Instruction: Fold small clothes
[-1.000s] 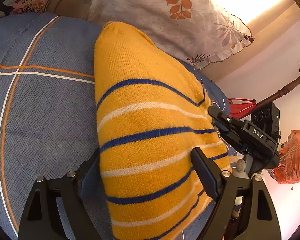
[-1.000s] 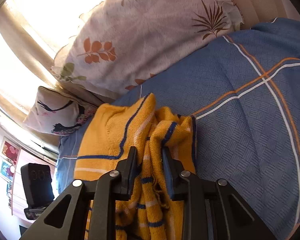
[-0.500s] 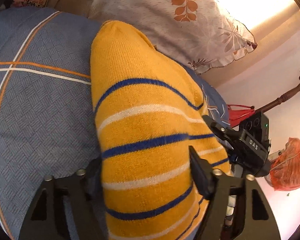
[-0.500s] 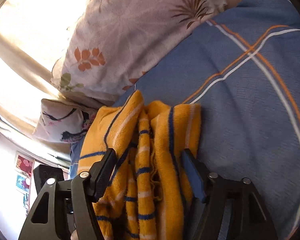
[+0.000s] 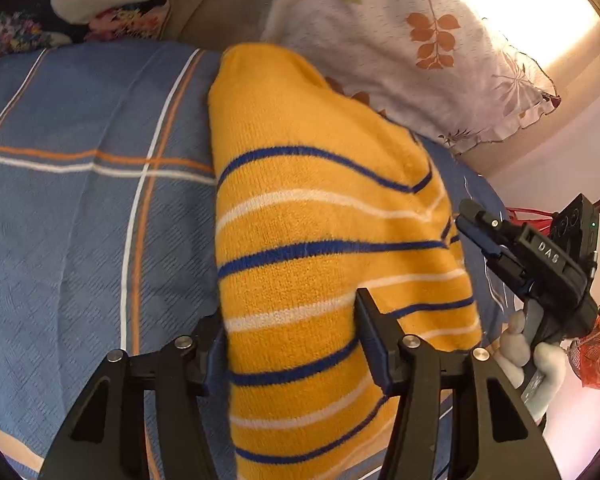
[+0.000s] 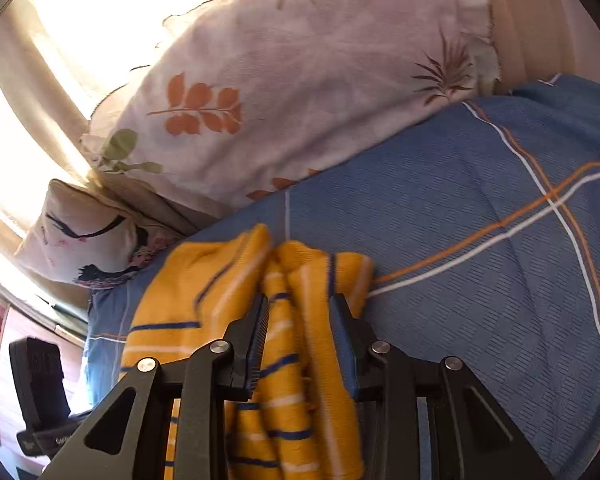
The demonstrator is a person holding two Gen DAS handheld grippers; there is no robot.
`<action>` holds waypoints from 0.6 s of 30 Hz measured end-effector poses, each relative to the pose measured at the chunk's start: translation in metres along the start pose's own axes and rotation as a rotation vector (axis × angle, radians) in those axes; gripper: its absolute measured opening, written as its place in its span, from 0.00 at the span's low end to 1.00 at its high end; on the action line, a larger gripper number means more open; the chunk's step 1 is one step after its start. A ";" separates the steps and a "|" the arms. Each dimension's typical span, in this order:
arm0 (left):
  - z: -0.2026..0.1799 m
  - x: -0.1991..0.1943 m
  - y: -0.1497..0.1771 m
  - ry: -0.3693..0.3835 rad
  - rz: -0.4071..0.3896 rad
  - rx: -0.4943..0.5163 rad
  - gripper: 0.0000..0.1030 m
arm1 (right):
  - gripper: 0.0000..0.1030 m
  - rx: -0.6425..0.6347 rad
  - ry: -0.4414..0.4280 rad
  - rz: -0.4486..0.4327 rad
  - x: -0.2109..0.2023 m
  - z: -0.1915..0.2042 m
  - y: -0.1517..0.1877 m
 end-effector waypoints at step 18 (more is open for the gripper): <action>0.002 -0.071 0.101 -0.082 -0.251 0.073 0.63 | 0.13 -0.122 0.058 0.085 0.030 0.037 0.003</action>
Point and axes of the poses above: each gripper's, at about its wrist camera, not at the fingertips, and x roughly the way its jaws point, z to its left, y to its underside, the point moved 4 cm from there along x, roughly the way its jaws point, and after that the axes turned 15 degrees about z, right-handed, at the moved point
